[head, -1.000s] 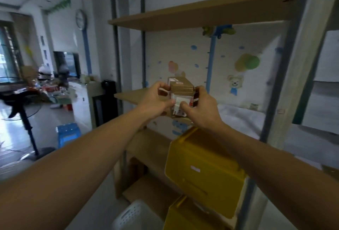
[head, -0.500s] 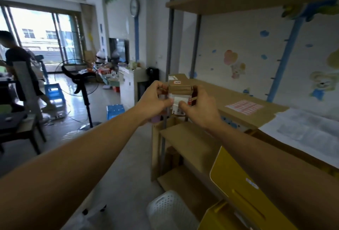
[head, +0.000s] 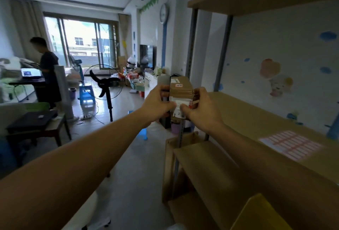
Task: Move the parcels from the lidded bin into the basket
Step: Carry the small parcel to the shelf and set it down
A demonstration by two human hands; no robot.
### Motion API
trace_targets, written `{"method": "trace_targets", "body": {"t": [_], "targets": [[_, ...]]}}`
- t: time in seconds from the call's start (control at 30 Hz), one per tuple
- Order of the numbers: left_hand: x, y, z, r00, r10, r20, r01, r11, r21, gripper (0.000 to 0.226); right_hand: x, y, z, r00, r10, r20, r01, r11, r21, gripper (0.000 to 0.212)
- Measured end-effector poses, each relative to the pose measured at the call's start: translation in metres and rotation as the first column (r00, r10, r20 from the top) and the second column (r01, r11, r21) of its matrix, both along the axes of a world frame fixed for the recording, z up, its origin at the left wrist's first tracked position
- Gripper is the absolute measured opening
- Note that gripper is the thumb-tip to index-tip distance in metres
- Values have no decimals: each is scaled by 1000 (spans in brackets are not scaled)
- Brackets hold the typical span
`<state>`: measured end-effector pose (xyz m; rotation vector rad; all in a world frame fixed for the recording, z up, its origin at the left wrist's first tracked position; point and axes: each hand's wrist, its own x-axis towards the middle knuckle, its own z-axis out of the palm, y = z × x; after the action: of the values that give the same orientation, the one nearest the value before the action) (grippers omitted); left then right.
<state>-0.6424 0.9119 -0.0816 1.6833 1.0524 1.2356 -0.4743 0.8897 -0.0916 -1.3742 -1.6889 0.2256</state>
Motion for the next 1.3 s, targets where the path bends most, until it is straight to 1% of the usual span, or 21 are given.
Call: {"method": "trace_targets", "body": {"t": [0.1,0.3,0.47,0.6,0.77,0.87,1.03,1.17,1.23,1.3], "targets": [[11,28,1,999,45,-9,-45,999,11,47,11,35,1,999,40,-11,-39,999,12,41],[16,69,-7,985,150,-81,-147,988,43,51,16,88,-9,989,128,-69,-130,991,-20,46],[15,101,-11,975,184,-122,-181,983,37,51,12,126,-18,985,135,-103,-138,990,-27,49],[10,134,-19,985,151,-87,-151,988,8,51,11,156,-27,986,139,-88,-142,989,-37,47],[7,186,-28,996,76,49,-74,996,-44,50,10,200,-31,991,123,-58,-125,992,-27,45],[1,224,-34,995,50,87,-46,998,-42,46,1,233,-36,994,91,-53,-92,996,-9,45],[-16,298,-46,994,46,96,-51,998,47,45,-22,300,-40,998,33,-59,-31,999,36,47],[-39,364,-54,984,78,158,-104,981,162,45,-57,359,-39,988,7,-155,4,997,74,42],[-47,380,-55,982,78,173,-115,969,217,45,-67,375,-40,978,11,-210,14,993,114,40],[-61,400,-60,981,73,177,-119,957,264,44,-82,396,-44,973,2,-229,28,992,127,40]]}}
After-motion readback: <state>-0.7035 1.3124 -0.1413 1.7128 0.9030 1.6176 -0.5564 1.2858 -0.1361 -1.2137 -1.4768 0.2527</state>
